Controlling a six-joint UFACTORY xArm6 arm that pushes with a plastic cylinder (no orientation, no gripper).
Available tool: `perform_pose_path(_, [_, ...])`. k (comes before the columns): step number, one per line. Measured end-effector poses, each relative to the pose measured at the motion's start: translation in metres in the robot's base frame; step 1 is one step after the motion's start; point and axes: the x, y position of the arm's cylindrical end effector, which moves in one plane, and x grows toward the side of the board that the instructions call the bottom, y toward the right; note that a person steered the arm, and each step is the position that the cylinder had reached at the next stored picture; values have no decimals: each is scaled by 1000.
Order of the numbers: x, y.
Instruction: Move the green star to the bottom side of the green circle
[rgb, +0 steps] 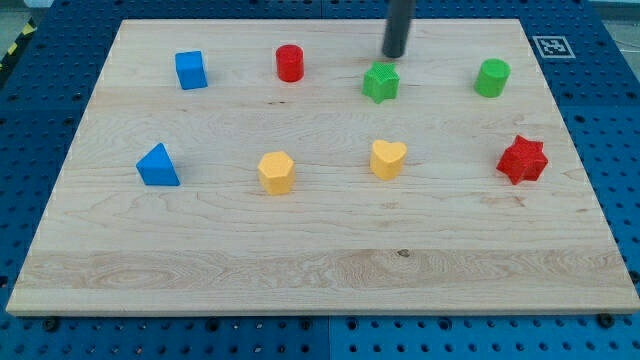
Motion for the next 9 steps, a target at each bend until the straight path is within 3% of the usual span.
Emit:
perform_pose_path(1, [10, -34])
perform_pose_path(3, [49, 1])
perform_pose_path(5, [61, -23])
perform_pose_path(7, [90, 74])
perform_pose_path(9, [114, 76])
